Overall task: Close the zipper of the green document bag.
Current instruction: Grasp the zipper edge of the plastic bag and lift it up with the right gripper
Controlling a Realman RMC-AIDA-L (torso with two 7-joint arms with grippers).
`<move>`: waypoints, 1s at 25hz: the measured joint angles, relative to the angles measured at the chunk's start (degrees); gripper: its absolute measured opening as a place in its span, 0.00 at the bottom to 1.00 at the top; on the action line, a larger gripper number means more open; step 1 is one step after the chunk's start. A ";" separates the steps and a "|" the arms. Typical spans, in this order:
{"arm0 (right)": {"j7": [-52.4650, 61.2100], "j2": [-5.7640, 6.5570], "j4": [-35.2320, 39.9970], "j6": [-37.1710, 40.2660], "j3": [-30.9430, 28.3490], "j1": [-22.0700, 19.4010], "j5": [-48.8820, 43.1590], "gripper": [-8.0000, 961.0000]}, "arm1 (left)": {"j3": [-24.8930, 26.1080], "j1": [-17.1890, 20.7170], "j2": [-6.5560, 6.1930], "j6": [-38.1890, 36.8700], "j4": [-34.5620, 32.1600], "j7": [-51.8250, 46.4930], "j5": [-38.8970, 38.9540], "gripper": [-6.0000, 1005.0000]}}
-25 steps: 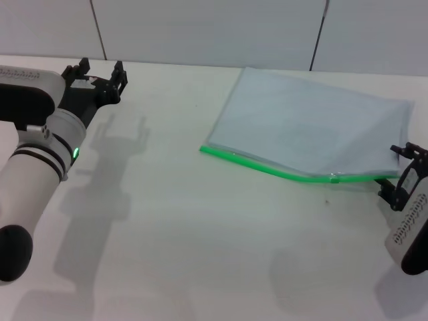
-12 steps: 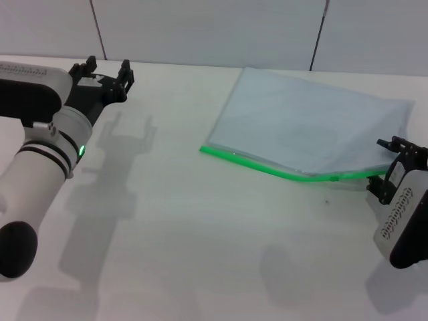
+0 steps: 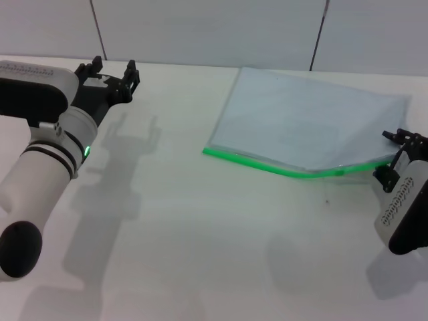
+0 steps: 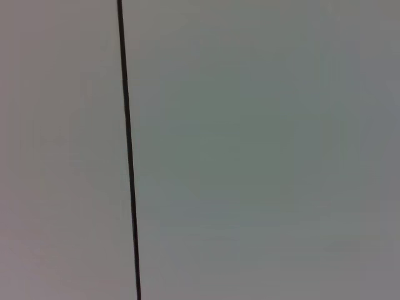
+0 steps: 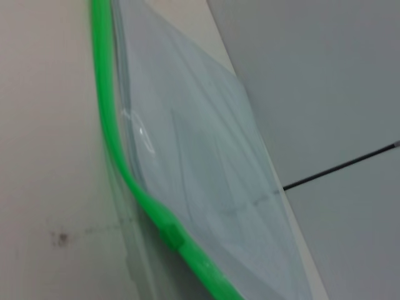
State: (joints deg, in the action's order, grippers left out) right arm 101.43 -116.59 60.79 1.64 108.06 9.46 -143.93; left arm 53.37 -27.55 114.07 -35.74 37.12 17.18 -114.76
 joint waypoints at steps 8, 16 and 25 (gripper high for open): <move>0.05 -0.02 -1.04 -0.52 0.53 1.36 3.19 0.40 | 0.42 -0.16 0.02 1.29 -0.03 -0.04 -0.21 0.65; 0.08 0.00 1.53 -0.34 2.30 0.63 7.03 0.21 | 0.02 -0.35 -0.15 1.30 0.37 -0.13 -0.46 0.65; 0.18 0.54 17.58 5.26 0.86 -6.21 11.00 0.15 | -4.01 -0.14 -4.37 5.03 9.07 -0.19 -1.64 0.65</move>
State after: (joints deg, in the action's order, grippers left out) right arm 101.61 -116.05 78.37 6.91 108.92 3.25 -132.93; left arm 49.35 -27.69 109.69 -30.72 46.19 16.99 -116.40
